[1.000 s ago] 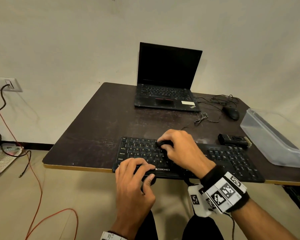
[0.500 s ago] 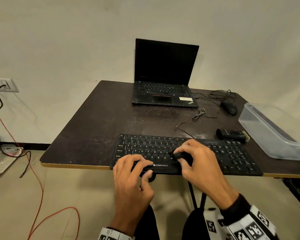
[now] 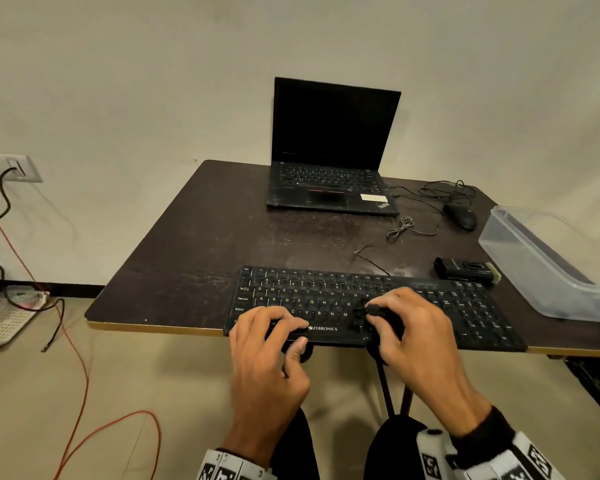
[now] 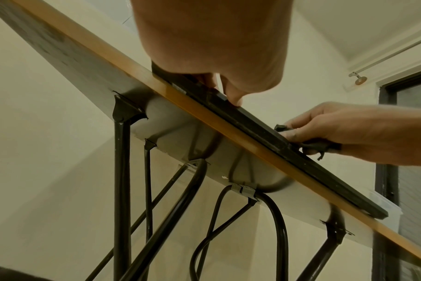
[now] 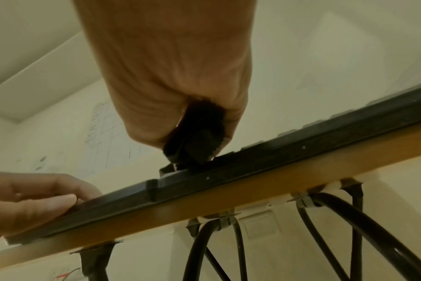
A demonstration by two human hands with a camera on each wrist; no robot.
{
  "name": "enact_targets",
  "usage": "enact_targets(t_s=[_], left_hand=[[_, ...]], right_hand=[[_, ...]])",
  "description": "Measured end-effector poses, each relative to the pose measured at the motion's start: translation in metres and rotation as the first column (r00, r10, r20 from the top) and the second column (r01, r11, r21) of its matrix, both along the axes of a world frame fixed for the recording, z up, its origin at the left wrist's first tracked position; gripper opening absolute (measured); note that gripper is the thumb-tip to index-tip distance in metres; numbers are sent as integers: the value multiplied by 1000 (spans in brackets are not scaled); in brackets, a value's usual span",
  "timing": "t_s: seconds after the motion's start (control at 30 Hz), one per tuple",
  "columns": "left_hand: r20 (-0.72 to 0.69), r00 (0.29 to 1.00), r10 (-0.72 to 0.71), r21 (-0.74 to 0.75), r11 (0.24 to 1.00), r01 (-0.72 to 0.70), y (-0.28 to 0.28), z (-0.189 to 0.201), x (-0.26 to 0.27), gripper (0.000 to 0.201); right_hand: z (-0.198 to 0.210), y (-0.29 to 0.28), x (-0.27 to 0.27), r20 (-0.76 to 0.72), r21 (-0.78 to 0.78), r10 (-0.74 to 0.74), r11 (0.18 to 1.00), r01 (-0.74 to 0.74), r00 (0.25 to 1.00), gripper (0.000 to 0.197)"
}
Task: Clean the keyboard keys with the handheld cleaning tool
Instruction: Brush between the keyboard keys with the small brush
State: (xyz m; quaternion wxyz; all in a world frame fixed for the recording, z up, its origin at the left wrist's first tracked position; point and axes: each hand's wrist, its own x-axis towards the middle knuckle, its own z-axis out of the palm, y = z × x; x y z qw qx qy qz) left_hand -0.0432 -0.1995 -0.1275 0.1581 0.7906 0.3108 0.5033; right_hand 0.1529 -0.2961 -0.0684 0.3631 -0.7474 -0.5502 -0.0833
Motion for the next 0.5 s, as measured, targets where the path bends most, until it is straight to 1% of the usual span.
enact_targets(t_s=[0.03, 0.13, 0.17, 0.2, 0.27, 0.3, 0.33, 0.4, 0.43, 0.47, 0.5], left_hand=[[0, 1000, 2, 3, 1000, -2, 0, -1, 0, 27], [1, 1000, 7, 3, 1000, -7, 0, -2, 0, 27], [3, 1000, 7, 1, 1000, -7, 0, -1, 0, 27], [5, 1000, 5, 0, 1000, -5, 0, -1, 0, 26], [4, 1000, 0, 2, 1000, 0, 0, 0, 0, 26], [3, 1000, -2, 5, 1000, 2, 0, 0, 1, 26], [3, 1000, 3, 4, 1000, -3, 0, -1, 0, 27], [-2, 1000, 9, 1, 1000, -9, 0, -1, -1, 28], [-2, 1000, 12, 0, 1000, -12, 0, -1, -2, 28], [3, 1000, 12, 0, 1000, -12, 0, -1, -2, 28], [5, 1000, 10, 3, 1000, -10, 0, -1, -2, 28]], right_hand=[[1, -1, -1, -5, -8, -13, 1000, 13, 1000, 21], [-3, -5, -16, 6, -28, 92, 995, -92, 996, 21], [-4, -6, -14, 2, -16, 87, 996, -87, 996, 21], [-4, -6, -7, -10, 4, 42, 999, -42, 999, 21], [-1, -5, 6, -41, 39, -97, 994, 99, 994, 20], [0, -5, 5, -53, 35, -128, 991, 129, 990, 19], [-1, -5, 0, -54, 18, -102, 994, 104, 993, 19], [-4, -8, -14, -31, -12, 18, 1000, -18, 999, 21], [-5, -10, -15, -32, -10, 52, 999, -53, 998, 22], [-6, -12, -10, -46, 2, 37, 999, -37, 998, 22], [-5, -12, -1, -69, 22, -20, 1000, 22, 997, 22]])
